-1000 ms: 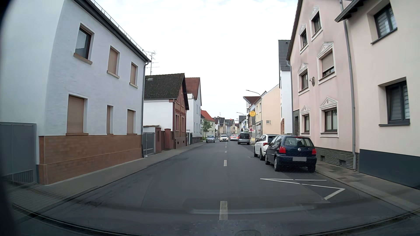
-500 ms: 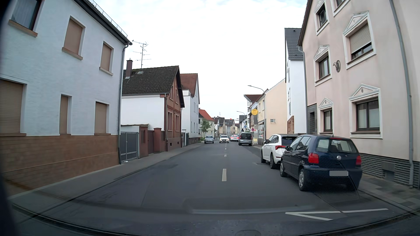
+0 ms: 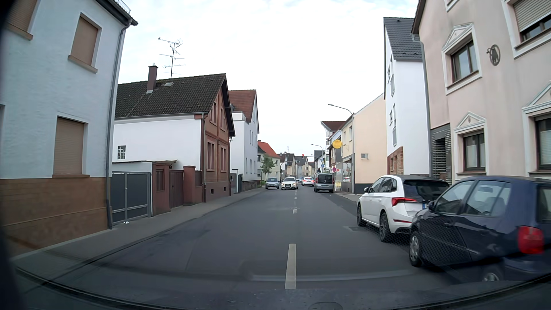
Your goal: Follow the waypoints while adhering to traffic rules and regulations
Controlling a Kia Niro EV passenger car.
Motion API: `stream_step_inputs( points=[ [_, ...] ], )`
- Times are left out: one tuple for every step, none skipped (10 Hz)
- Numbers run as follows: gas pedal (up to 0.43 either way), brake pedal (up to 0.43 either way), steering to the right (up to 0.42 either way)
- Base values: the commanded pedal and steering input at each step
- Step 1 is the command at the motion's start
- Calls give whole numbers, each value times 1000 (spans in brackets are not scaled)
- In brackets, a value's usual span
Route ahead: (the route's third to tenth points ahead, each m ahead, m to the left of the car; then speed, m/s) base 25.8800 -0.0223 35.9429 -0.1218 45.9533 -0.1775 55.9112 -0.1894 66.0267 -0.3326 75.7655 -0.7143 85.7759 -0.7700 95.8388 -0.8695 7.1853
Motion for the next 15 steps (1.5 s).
stream_step_inputs(
  points=[
    [0,0,0],
    [0,0,0],
    [0,0,0],
    [0,0,0],
    [0,0,0],
    [0,0,0],
    [0,0,0],
    [0,0,3],
    [0,0,6],
    [0,0,10],
    [0,0,13],
    [0,0,18],
    [0,0,18],
    [0,0,18],
    [0,0,14]
  ],
)
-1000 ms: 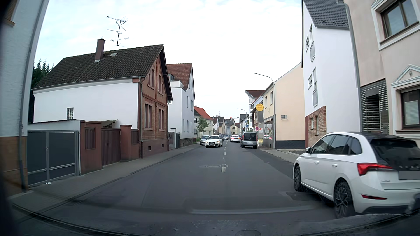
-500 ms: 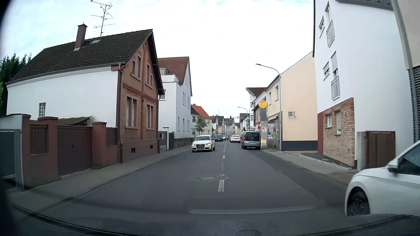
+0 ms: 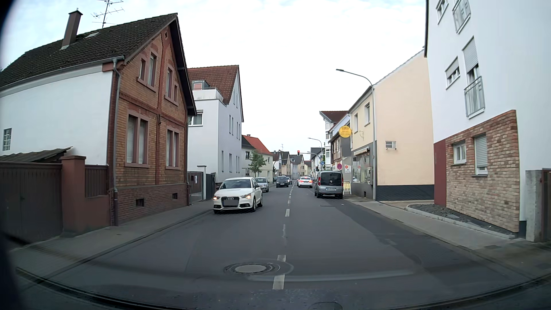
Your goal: Follow the waypoints while adhering to traffic rules and regulations
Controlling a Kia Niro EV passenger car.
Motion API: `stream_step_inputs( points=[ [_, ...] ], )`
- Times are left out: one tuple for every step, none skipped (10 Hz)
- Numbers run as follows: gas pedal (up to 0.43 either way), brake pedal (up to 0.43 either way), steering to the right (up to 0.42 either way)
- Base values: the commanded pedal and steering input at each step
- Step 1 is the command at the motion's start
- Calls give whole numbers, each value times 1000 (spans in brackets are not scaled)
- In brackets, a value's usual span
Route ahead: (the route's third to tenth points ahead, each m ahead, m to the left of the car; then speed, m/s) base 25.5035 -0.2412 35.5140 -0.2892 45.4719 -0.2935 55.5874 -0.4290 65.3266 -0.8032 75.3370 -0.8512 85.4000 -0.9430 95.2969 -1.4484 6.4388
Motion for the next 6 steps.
stream_step_inputs(
  points=[
    [0,0,11],
    [0,0,11],
    [0,0,10],
    [0,0,10],
    [0,0,9],
    [0,0,7]
  ],
)
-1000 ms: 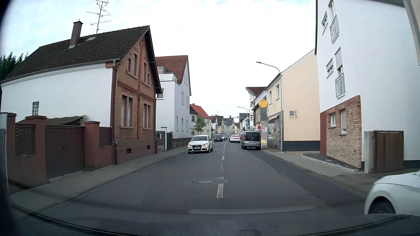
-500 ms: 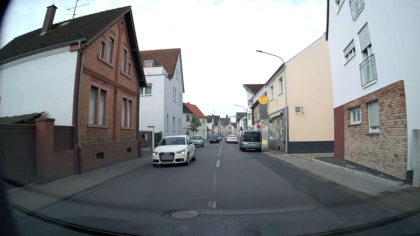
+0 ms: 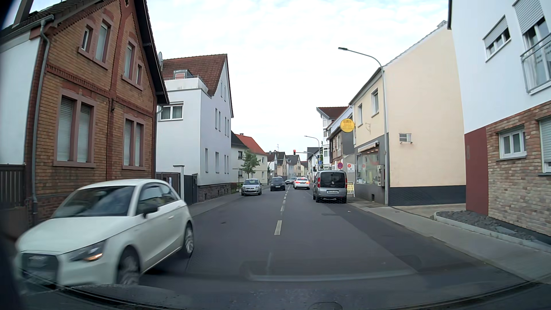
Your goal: Follow the waypoints while adhering to traffic rules and regulations
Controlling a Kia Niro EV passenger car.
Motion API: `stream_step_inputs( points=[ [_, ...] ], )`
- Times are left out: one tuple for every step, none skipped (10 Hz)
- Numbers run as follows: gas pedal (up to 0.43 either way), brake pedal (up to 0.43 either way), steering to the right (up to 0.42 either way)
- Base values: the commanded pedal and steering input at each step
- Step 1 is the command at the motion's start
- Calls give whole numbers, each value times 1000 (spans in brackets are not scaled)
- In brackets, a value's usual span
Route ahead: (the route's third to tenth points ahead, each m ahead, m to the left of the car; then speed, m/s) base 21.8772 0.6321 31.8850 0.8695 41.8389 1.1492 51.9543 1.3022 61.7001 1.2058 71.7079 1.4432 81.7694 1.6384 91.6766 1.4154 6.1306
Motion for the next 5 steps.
stream_step_inputs(
  points=[
    [0,0,7],
    [0,0,6],
    [0,0,0],
    [0,0,-1],
    [0,0,-1]
  ],
)
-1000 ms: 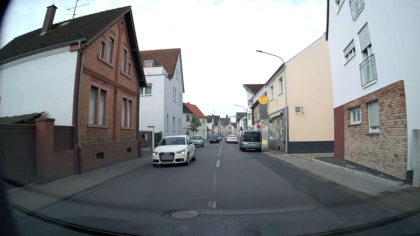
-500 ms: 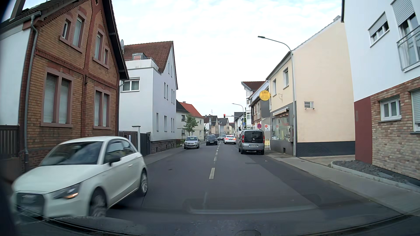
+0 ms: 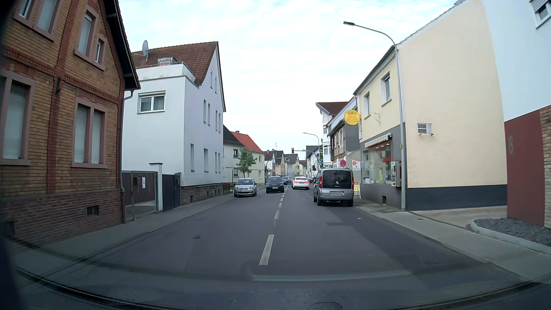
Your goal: Follow the waypoints while adhering to traffic rules and regulations
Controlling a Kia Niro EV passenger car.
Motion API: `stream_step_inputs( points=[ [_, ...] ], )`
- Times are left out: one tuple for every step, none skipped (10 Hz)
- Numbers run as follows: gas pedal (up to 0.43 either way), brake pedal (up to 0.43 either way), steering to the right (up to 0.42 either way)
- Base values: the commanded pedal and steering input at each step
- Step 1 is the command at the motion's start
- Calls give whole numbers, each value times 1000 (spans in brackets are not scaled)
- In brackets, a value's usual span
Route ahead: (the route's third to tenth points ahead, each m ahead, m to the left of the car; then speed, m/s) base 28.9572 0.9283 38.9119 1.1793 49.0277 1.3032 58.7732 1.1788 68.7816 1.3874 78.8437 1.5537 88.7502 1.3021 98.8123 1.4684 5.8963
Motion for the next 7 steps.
stream_step_inputs(
  points=[
    [0,0,-1],
    [0,0,-1],
    [0,0,-2],
    [0,0,-1],
    [0,0,-3],
    [0,0,-10],
    [0,0,-16]
  ],
)
